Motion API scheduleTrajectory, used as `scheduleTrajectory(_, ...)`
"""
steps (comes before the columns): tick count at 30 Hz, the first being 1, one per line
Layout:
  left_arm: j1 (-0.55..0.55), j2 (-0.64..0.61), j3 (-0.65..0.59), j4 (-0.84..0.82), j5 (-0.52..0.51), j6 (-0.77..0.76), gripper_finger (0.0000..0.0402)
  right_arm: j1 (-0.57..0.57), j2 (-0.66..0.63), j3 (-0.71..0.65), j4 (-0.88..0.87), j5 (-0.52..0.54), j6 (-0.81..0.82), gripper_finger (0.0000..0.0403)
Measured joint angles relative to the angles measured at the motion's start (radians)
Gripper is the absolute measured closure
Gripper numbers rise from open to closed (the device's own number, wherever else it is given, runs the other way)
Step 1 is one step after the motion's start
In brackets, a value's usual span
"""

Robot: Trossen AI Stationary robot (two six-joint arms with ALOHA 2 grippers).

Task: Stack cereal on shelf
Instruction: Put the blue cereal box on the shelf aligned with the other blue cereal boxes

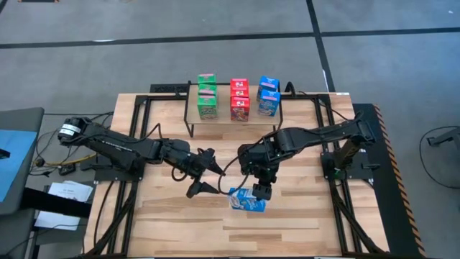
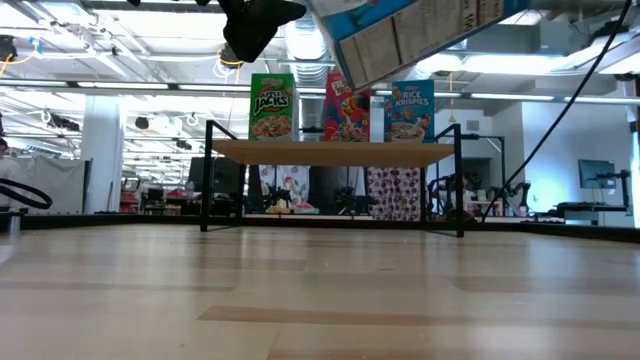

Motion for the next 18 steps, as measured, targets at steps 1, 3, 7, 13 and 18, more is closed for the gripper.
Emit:
scheduleTrajectory(1,0.004,0.0,0.0,0.002,0.002,-0.001,0.005,-0.006,0.0,0.0,0.004,0.0,-0.004,0.0203)
scheduleTrajectory(3,0.015,0.0,0.0,0.001,-0.005,-0.002,0.0049,-0.018,0.0,0.0,0.019,0.0,-0.012,0.0203)
scheduleTrajectory(7,0.035,0.0,0.0,0.001,-0.027,-0.003,0.0049,-0.047,0.0,0.0,0.079,-0.001,-0.012,0.0203)
scheduleTrajectory(13,0.044,0.0,0.0,0.002,-0.014,-0.019,0.0048,-0.085,0.0,0.001,0.11,-0.003,0.005,0.0203)
scheduleTrajectory(18,0.044,0.0,0.0,-0.015,0.013,-0.019,0.0048,-0.103,0.0,0.001,0.111,-0.004,0.004,0.0203)
